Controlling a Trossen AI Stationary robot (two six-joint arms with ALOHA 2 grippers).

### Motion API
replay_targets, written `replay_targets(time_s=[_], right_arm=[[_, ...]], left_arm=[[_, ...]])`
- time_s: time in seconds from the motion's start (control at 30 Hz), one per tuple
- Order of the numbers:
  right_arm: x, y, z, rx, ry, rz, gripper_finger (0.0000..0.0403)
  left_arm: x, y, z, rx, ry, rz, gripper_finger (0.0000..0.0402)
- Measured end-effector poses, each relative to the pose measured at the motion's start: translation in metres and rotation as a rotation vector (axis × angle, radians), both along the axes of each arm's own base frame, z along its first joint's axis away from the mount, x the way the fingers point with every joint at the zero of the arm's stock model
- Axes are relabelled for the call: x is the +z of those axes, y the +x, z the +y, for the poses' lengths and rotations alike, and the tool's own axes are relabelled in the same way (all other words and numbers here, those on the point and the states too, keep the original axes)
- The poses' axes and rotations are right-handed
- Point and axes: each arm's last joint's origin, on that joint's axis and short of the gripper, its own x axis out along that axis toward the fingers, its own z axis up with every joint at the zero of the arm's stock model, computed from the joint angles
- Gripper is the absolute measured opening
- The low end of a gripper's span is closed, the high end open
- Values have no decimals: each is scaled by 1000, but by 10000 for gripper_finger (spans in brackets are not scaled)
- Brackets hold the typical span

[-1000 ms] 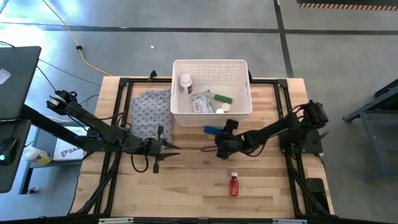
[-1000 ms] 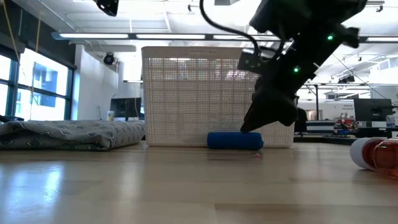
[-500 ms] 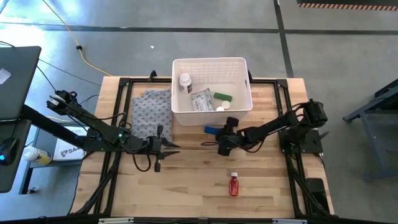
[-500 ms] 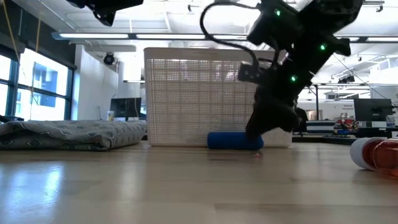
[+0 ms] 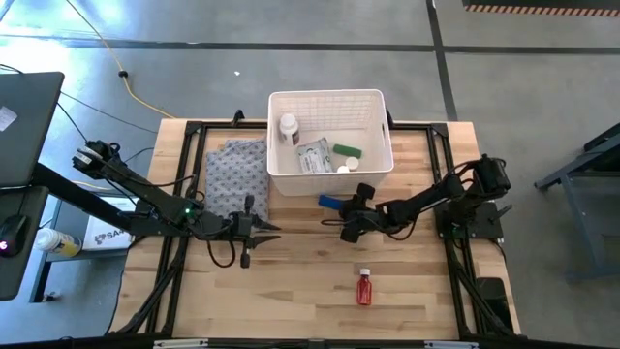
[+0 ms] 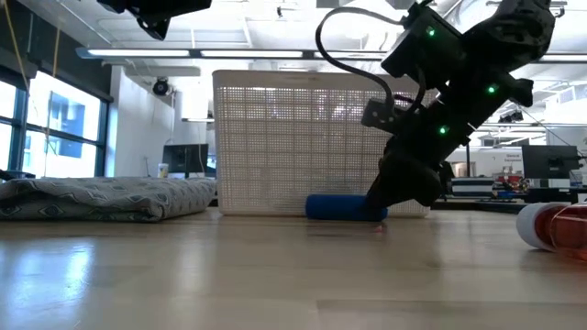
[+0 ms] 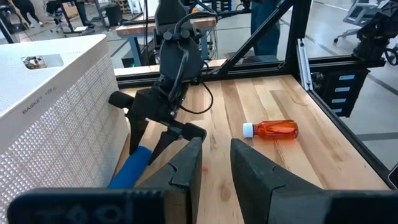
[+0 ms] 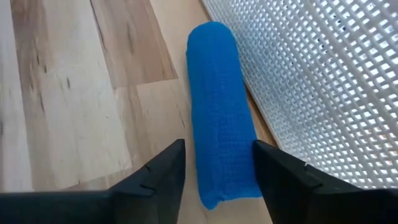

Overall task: Pick & place medical supplies in basket/bin
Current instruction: Put the blue bandage into the white bin

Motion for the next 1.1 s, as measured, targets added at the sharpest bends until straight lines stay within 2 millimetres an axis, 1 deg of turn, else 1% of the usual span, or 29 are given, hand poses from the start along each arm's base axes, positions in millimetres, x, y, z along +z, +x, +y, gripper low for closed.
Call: replay_targets(time_s=[0.37,0.47,0.53,0.6,0.7,0.83,1.0,1.1], right_arm=[[0,-1,0,6,-21,14,131],[1,0,5,39,-53,29,117],[6,2,8,65,-78,31,104],[16,5,12,93,-88,8,90],[37,9,19,136,-79,-55,69],[65,7,30,185,-82,-125,49],[113,-1,43,226,-152,-244,43],[143,-8,46,243,-225,-306,44]], left_arm=[[-1,0,0,0,4,7,117],[-1,0,0,0,5,9,117],[-1,0,0,0,7,13,117],[-1,0,0,0,7,13,117],[-1,0,0,0,7,13,117],[-1,0,0,-2,7,14,117],[-1,0,0,-8,2,13,117],[-1,0,0,-8,-1,8,117]])
